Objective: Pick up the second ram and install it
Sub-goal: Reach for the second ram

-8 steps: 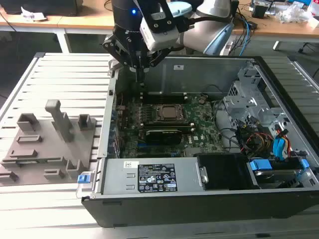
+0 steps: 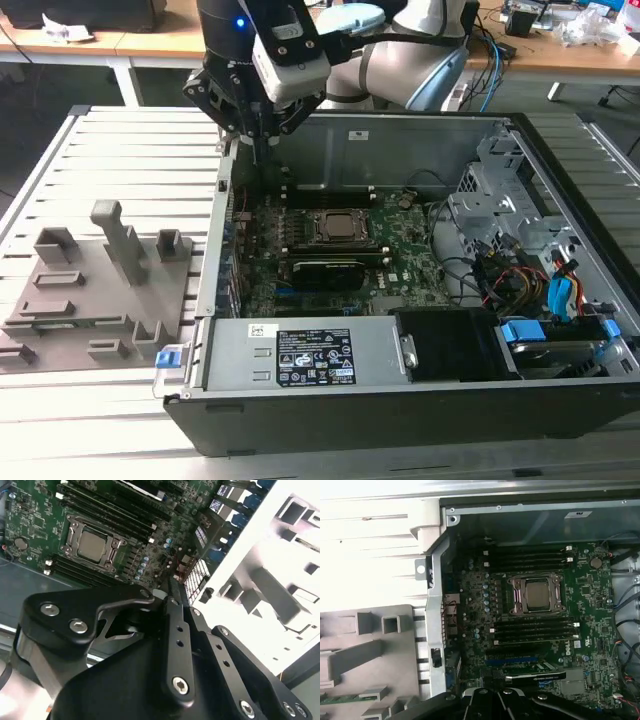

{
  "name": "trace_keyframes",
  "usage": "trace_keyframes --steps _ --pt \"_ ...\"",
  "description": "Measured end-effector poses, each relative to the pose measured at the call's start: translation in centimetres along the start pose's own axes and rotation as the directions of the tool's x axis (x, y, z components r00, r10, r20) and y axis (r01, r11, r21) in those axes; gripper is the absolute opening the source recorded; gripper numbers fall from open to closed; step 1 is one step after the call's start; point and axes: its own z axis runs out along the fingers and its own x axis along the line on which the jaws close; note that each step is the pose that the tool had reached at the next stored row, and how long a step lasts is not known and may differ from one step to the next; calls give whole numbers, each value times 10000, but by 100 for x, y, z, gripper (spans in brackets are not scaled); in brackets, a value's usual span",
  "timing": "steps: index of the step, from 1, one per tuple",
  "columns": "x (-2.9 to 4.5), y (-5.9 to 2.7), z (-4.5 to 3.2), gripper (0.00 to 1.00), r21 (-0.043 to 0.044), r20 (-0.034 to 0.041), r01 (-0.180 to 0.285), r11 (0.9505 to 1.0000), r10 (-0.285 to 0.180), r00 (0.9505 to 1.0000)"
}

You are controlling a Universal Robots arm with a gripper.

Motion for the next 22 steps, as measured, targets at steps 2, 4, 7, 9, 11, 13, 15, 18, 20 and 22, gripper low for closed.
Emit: trace_keyframes --steps 2,4,7,9,11,13,15,18,20,22 --pt "63 -5 -1 11 1 0 0 10000 0 10000" --pt "137 -11 -2 11 0 0 1 10000 -1 10000" --pt "256 -19 -4 11 1 0 1 10000 -1 10000" --pt "318 -24 -5 11 0 0 1 10000 -1 10000" --pt "390 -29 -6 11 1 0 0 10000 0 10000" --pt "490 -37 -8 11 1 0 1 10000 -1 10000" --pt "558 -42 -8 11 1 0 0 10000 0 10000" --pt "679 -51 -9 11 0 0 1 10000 -1 10000" --pt "753 -56 -10 11 1 0 0 10000 0 10000" --pt "829 -62 -11 11 1 -1 1 10000 -1 10000"
